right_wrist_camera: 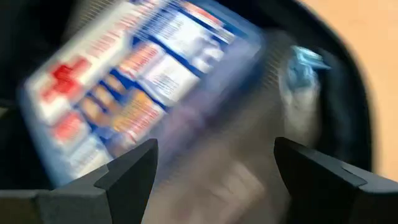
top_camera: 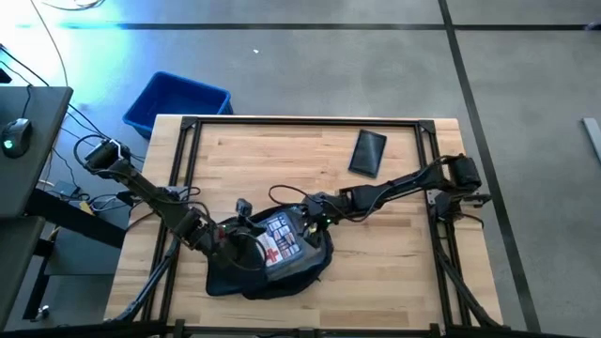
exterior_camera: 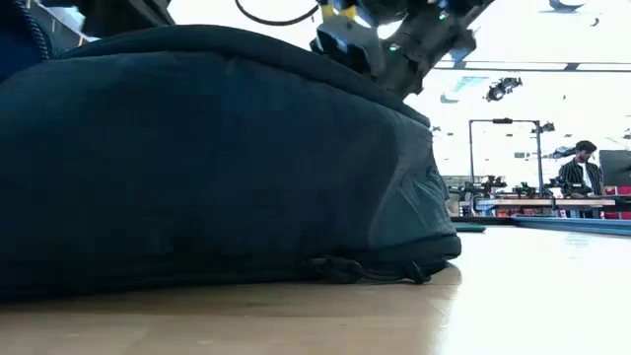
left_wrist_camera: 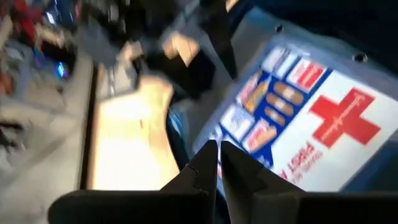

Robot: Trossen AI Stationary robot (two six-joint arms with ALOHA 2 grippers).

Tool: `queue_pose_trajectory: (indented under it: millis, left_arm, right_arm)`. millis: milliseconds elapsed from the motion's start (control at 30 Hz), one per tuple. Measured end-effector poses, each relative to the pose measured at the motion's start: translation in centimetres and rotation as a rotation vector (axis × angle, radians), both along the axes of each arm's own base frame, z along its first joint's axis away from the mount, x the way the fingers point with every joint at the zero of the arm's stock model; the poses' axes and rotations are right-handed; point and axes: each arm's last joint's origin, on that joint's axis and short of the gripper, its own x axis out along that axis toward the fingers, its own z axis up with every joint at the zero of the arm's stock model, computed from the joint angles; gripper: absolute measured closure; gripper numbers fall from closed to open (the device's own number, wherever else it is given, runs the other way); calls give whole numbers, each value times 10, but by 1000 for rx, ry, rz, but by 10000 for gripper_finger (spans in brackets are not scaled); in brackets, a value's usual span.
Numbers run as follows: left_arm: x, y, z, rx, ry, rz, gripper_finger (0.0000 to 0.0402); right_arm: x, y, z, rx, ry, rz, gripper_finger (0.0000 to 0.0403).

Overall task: Unpack backpack
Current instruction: Put the blue first aid kit in the black backpack, then put the green tablet in the black backpack

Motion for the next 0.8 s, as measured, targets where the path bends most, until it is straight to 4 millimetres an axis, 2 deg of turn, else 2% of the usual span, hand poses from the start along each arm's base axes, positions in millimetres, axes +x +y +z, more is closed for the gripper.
queue_pose_trajectory:
  millis: [100, 167, 267, 400, 500, 600, 700, 800]
  left_arm:
    - [-7, 3, -4, -19, 24, 91, 401]
    - [-7, 10, -7, -32, 19, 172, 401]
    - [-4, 22, -12, -61, 8, 261, 401]
    - [8, 43, -20, -113, -1, 321, 399]
    - [21, 60, -14, -148, -38, 332, 388]
    - [27, 77, 2, -111, -128, 329, 374]
    - [34, 101, 15, -83, -195, 337, 357]
    - [42, 138, 22, -136, -237, 329, 339]
  right_arm:
    - [-14, -5, 16, -133, 42, -72, 106]
    - [-26, -16, 31, -228, 66, -137, 111]
    - [-46, -40, 48, -311, 156, -196, 117]
    - [-74, -87, 55, -281, 336, -289, 124]
    - [-93, -127, 41, -246, 464, -395, 130]
    - [-112, -160, 23, -192, 511, -510, 138]
    - [-133, -180, 5, -145, 566, -619, 147]
    - [-145, -187, -11, -121, 570, -662, 157]
